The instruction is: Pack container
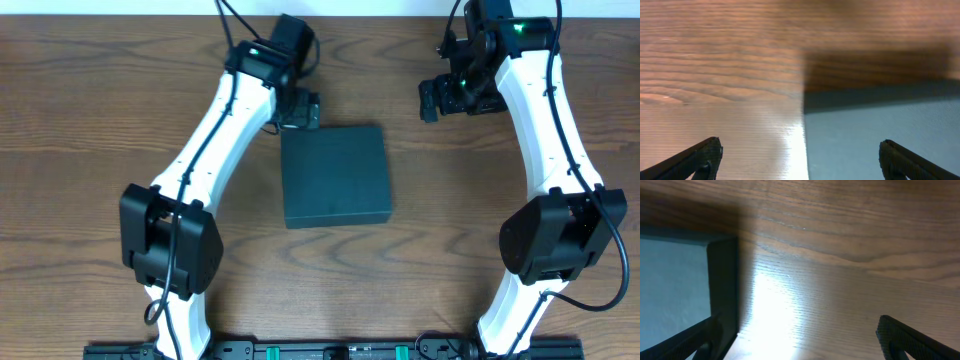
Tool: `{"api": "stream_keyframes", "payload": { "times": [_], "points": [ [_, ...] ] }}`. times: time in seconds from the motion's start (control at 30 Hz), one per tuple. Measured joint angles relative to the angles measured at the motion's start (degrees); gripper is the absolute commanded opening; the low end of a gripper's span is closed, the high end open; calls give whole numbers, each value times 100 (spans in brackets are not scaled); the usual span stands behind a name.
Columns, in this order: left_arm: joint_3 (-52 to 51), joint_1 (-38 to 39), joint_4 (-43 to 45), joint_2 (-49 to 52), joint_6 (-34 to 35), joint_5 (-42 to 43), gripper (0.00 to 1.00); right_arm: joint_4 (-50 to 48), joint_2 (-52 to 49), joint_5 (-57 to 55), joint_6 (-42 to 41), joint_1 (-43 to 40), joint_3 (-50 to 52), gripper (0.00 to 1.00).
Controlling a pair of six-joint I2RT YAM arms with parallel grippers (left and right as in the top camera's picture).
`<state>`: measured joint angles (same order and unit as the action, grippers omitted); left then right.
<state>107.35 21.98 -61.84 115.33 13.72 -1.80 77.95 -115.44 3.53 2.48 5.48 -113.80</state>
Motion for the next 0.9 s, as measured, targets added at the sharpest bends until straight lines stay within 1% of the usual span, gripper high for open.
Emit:
{"api": "stream_keyframes", "payload": {
  "times": [0.17,0.9],
  "points": [
    [0,-201,-24,-4,0,-17,99,0,0,-63,0,0,0,99],
    [0,-201,-33,-4,0,-17,99,0,0,-79,0,0,0,99]
  ]
}}
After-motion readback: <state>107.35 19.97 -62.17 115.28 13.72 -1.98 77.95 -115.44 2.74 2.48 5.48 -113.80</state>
